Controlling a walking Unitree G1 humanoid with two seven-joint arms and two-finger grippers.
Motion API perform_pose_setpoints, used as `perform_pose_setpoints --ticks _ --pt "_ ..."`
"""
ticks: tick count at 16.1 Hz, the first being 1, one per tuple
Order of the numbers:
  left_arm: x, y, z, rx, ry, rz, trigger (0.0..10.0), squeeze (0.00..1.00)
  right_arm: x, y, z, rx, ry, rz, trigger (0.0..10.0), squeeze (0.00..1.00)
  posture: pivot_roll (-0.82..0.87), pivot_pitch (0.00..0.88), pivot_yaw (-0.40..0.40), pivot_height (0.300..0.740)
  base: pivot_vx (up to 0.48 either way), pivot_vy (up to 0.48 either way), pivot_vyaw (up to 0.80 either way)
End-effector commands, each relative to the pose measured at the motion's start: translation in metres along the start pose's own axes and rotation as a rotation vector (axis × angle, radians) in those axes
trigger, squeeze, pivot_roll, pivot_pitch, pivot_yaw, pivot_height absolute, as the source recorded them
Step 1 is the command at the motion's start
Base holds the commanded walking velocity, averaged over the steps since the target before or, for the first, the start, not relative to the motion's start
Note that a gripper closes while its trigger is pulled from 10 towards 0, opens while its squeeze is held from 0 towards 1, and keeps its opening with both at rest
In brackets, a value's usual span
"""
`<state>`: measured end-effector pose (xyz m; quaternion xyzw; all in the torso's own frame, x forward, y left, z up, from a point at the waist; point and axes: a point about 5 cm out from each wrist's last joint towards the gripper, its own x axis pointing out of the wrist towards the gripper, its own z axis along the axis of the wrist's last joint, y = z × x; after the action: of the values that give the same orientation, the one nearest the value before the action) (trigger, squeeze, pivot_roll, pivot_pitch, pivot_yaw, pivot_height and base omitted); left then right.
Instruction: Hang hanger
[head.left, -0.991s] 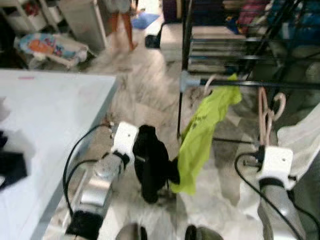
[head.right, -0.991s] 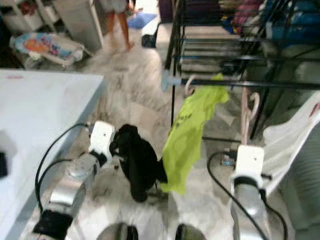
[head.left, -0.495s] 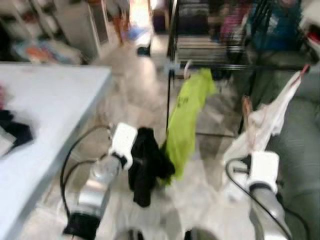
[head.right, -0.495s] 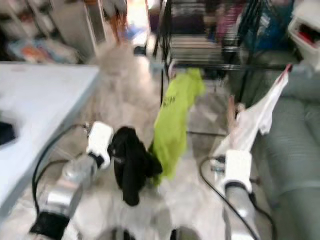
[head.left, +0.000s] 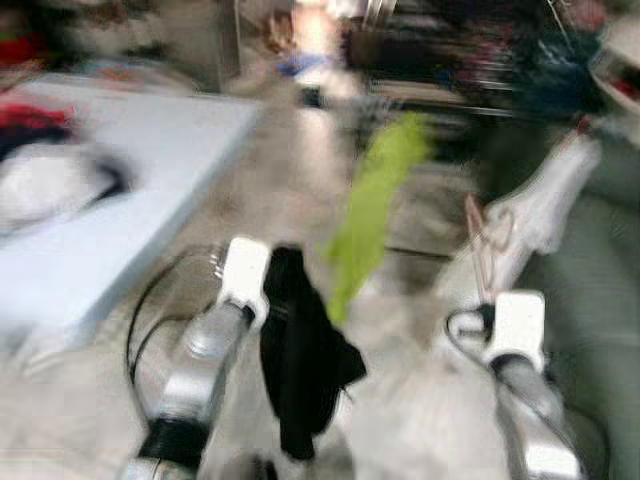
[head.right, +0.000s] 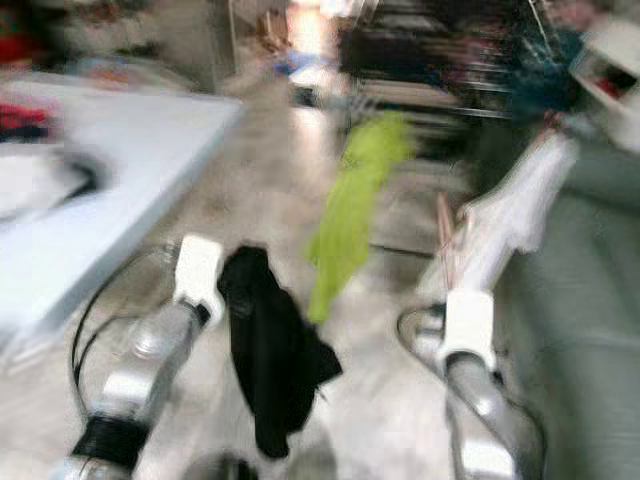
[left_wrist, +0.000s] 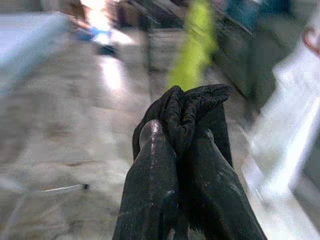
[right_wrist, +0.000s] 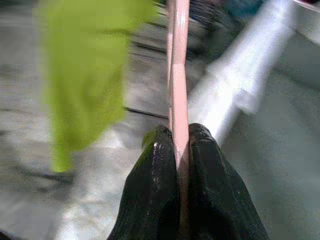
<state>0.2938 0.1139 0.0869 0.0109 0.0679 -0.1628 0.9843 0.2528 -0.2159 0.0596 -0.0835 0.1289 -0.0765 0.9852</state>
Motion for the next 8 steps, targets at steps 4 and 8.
perform_pose_setpoints --ticks 4,8 --pt "0.0 0.018 0.001 0.024 -0.031 0.077 10.0 0.0 0.025 0.016 0.012 -0.031 -0.033 0.059 10.0 0.0 0.06 0.0 -0.084 0.74 0.0 0.0 0.0" --pt "-0.005 0.027 0.009 0.095 -0.047 0.037 10.0 0.0 0.026 0.029 0.01 0.003 -0.023 0.064 10.0 0.0 0.04 0.0 0.002 0.74 0.0 0.0 0.0"
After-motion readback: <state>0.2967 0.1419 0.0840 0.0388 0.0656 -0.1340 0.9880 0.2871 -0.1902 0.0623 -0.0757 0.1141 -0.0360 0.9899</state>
